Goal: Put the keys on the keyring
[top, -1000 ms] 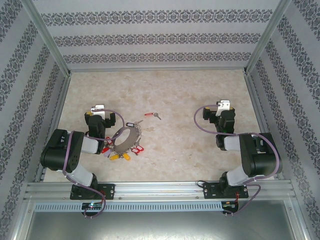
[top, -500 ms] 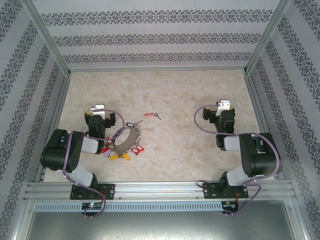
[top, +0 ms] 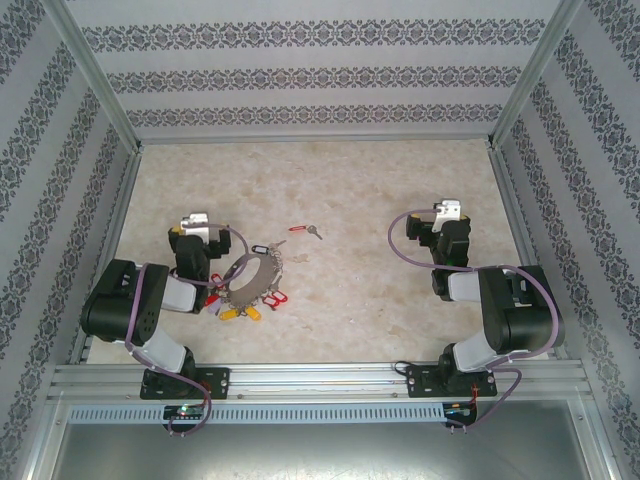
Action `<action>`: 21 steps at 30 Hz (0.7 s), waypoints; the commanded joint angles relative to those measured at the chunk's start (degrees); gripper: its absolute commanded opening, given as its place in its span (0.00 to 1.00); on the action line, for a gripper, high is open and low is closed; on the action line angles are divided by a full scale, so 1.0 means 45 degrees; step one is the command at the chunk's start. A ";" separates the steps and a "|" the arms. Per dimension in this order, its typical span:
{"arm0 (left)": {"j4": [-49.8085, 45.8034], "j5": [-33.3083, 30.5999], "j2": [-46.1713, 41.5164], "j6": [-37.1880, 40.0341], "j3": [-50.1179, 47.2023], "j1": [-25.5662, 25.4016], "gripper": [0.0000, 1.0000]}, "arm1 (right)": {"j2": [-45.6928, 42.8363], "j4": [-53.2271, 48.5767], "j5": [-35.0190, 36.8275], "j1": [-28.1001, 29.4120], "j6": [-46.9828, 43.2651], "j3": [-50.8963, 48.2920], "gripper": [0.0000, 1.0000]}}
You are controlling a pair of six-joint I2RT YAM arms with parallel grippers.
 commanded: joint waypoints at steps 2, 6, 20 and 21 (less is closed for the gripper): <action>0.2095 0.0363 -0.0753 0.0041 -0.0998 0.0087 1.00 | -0.0909 -0.0404 0.0362 -0.0009 0.0250 -0.0045 0.98; -0.2707 0.0123 -0.3642 -0.0374 -0.0054 0.0015 1.00 | -0.2547 -0.1828 0.0500 0.0081 0.0164 -0.0158 0.98; -2.0365 0.4033 -0.8627 -0.6514 0.5853 -0.0340 1.00 | -1.1260 -1.4460 -0.0701 0.2175 0.5127 0.1431 0.98; -2.0665 0.4535 -0.8535 -0.6807 0.5836 -0.0399 1.00 | -1.1264 -1.5267 -0.0936 0.2457 0.5336 0.1723 0.98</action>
